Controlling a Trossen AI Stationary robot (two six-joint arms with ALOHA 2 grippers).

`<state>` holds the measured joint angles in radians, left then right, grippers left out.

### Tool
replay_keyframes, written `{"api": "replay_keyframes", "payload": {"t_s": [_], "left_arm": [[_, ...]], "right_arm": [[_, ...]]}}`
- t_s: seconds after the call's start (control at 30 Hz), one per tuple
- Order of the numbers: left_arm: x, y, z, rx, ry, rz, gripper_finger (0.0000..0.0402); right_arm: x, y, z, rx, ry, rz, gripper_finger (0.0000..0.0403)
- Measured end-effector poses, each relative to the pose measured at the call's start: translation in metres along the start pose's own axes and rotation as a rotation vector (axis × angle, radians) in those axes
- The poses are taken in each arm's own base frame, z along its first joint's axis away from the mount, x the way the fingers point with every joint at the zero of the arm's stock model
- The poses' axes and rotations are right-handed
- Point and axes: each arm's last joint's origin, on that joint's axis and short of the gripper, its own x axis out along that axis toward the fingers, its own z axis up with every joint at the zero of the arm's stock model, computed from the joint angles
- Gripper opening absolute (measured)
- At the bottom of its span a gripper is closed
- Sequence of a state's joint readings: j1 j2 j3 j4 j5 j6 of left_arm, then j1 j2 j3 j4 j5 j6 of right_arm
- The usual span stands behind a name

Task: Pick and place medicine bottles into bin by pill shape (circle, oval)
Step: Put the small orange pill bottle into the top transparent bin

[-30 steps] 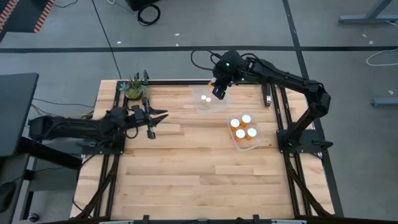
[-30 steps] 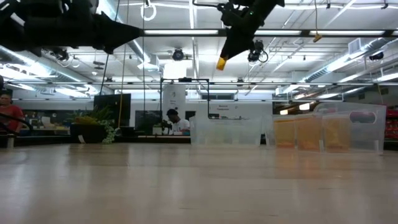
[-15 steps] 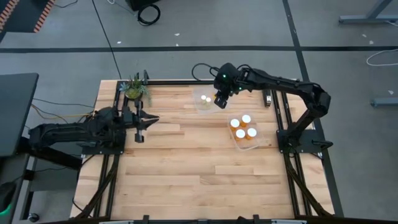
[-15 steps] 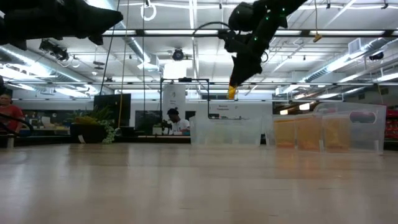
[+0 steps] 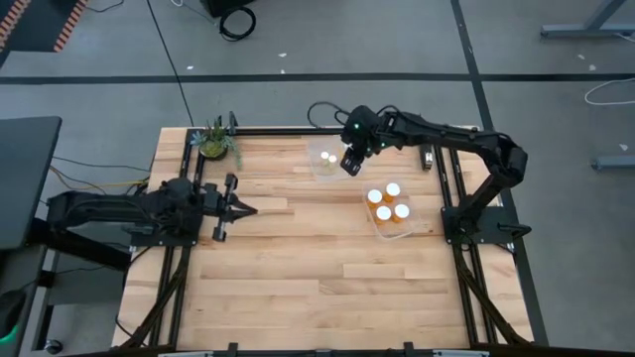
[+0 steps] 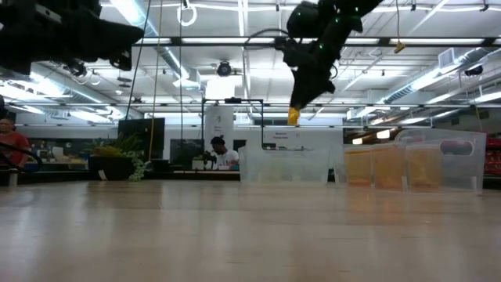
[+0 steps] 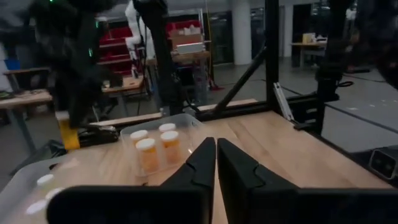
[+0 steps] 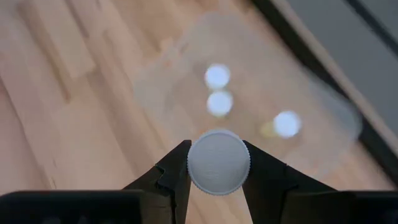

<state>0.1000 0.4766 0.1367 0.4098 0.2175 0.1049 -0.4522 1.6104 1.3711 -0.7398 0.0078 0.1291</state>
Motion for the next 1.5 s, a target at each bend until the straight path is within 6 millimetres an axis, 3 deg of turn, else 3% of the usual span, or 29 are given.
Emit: {"api": "replay_keyframes", "payload": {"t_s": [0.23, 0.4, 0.53, 0.73, 0.83, 1.07, 1.5], "left_arm": [[-0.007, 0.001, -0.023, -0.002, -0.026, 0.072, 0.0010], [-0.008, 0.007, -0.023, 0.021, -0.031, 0.119, 0.0014], [-0.011, 0.011, -0.021, 0.037, -0.050, 0.135, 0.0018], [-0.015, 0.012, -0.018, 0.025, -0.075, 0.092, 0.0008], [-0.018, 0.012, -0.019, 0.018, -0.065, 0.092, 0.0011], [-0.024, 0.012, -0.016, 0.033, -0.084, 0.115, 0.0011], [-0.031, 0.010, -0.022, 0.008, -0.068, 0.126, 0.0017]], "right_arm": [[-0.043, -0.014, 0.033, 0.024, -0.090, -0.022, 0.0131], [-0.052, -0.020, 0.036, 0.041, -0.085, -0.017, 0.0131], [-0.030, -0.014, 0.034, 0.028, -0.014, -0.009, 0.0131], [0.038, 0.000, 0.030, -0.052, 0.159, 0.007, 0.0131], [0.060, -0.001, 0.030, -0.067, 0.212, 0.003, 0.0131], [0.074, -0.014, 0.034, -0.040, 0.297, -0.016, 0.0131], [0.076, -0.024, 0.032, -0.007, 0.304, -0.070, 0.0131]]}}
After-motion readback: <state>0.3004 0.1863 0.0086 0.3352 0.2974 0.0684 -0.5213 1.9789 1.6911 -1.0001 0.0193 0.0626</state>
